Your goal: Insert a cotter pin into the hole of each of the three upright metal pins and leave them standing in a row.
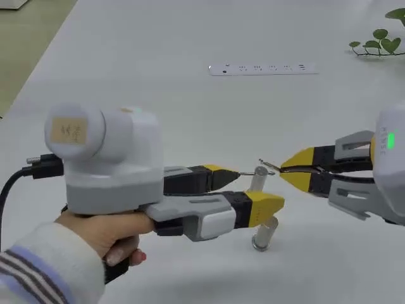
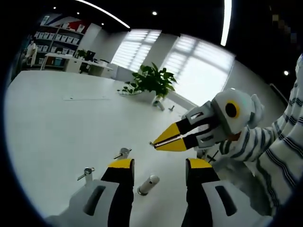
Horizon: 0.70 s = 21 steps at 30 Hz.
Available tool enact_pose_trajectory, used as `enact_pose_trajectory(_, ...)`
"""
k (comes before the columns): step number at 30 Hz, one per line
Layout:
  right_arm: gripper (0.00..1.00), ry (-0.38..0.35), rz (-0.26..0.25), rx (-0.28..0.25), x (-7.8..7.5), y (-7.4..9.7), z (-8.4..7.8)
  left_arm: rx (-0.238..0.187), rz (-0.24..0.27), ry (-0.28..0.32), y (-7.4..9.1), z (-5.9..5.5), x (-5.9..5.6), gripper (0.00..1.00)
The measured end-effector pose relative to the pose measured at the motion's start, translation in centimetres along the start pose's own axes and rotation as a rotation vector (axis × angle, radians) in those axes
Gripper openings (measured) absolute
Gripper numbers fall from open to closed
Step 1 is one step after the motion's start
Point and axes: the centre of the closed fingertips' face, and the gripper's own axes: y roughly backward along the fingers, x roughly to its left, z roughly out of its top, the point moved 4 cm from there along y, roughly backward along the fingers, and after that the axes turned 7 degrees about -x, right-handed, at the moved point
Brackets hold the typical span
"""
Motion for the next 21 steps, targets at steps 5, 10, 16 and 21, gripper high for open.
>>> enact_pose_trajectory(5, 0.0, 0.006, 0.025, -0.011, 1.2, -0.5, 0.6, 0.005, 0.011, 0.046, -0.2, -0.1, 0.2, 0.27)
enact_pose_trajectory(10, 0.0, 0.017, 0.039, -0.02, 1.7, -0.8, 1.1, 0.012, 0.021, 0.069, -0.2, -0.2, 0.4, 0.2)
enact_pose_trajectory(16, 0.0, 0.025, 0.058, -0.024, 2.1, -1.1, 1.2, 0.038, 0.036, 0.061, -0.1, -0.7, 0.7, 0.13)
enact_pose_trajectory(21, 0.0, 0.031, 0.073, -0.029, 2.2, -1.2, 1.4, 0.051, 0.053, 0.067, -0.2, -1.0, 1.1, 0.08)
